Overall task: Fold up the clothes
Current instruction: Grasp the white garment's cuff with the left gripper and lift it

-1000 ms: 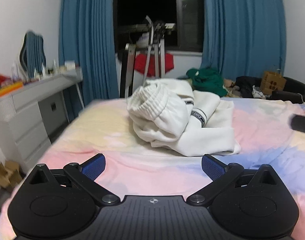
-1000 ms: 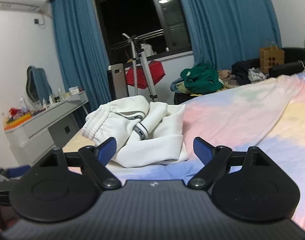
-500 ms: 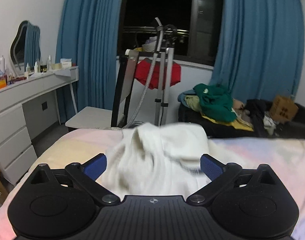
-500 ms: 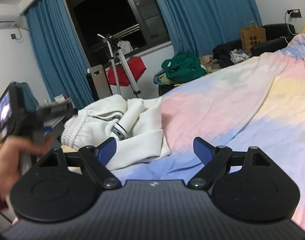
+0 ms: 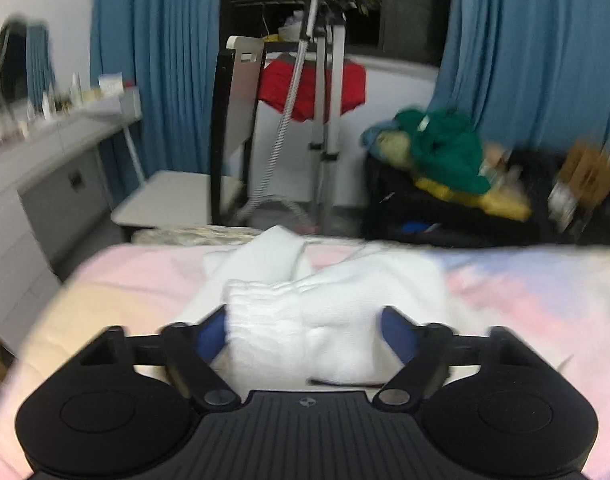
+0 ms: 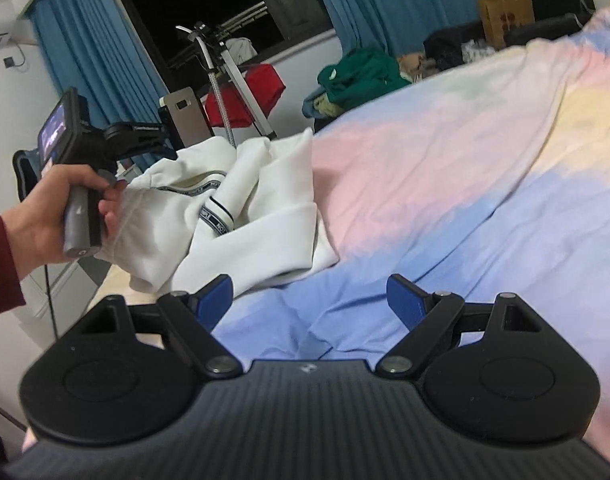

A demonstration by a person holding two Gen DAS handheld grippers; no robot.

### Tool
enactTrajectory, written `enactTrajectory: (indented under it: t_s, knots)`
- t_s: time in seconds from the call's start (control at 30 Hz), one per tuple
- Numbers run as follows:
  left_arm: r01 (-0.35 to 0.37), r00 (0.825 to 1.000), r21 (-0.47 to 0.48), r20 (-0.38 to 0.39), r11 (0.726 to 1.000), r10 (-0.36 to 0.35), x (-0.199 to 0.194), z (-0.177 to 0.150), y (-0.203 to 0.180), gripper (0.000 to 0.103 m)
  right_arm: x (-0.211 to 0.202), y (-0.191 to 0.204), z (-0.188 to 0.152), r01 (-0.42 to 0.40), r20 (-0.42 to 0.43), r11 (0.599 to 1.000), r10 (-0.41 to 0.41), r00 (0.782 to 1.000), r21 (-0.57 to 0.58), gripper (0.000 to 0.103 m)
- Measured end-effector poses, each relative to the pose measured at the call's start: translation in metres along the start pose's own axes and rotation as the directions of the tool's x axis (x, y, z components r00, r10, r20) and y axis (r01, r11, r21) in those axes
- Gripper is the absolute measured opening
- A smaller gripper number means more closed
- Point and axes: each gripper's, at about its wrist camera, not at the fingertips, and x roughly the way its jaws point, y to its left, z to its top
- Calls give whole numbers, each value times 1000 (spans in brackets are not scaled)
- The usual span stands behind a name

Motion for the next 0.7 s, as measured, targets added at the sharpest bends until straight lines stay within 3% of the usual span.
enactTrajectory:
  t_s: [0.07, 0.13, 0.27, 0.33, 0.43, 0.57, 0.67, 0.7]
  knots:
    - [-55, 998, 58, -17, 997, 56, 7, -2, -9, 50, 2, -1, -1, -6, -15, 1000, 6, 1000, 11, 85]
    - [-43, 999, 42, 6, 998, 43, -4, -7, -11, 43, -2, -1, -2, -15, -9, 1000, 15, 1000, 5, 85]
    - [-18, 993, 110, 119, 994, 5, -53, -14, -21, 37, -10, 1, 0, -7, 25, 1000, 7, 1000, -3, 85]
    - [-29, 975, 214, 222, 976, -19, -94, -25, -36, 35, -14, 0, 1, 2, 39, 1000, -1, 999, -9, 85]
    - [24, 953, 290, 284, 957, -110, -158, -50, -51, 32, -25, -4, 5, 4, 75, 1000, -4, 997, 0, 85]
    - [91, 936, 354, 289, 931, -201, -224, -100, -55, 32, -44, -6, 10, 12, 137, 1000, -13, 990, 11, 85]
    - [137, 931, 398, 260, 907, -255, -259, -162, -53, 27, -57, -4, 12, 39, 190, 999, -42, 981, 19, 86]
    - [164, 926, 397, 255, 903, -280, -267, -186, -48, 7, -64, -3, 12, 39, 210, 999, -43, 977, 19, 86]
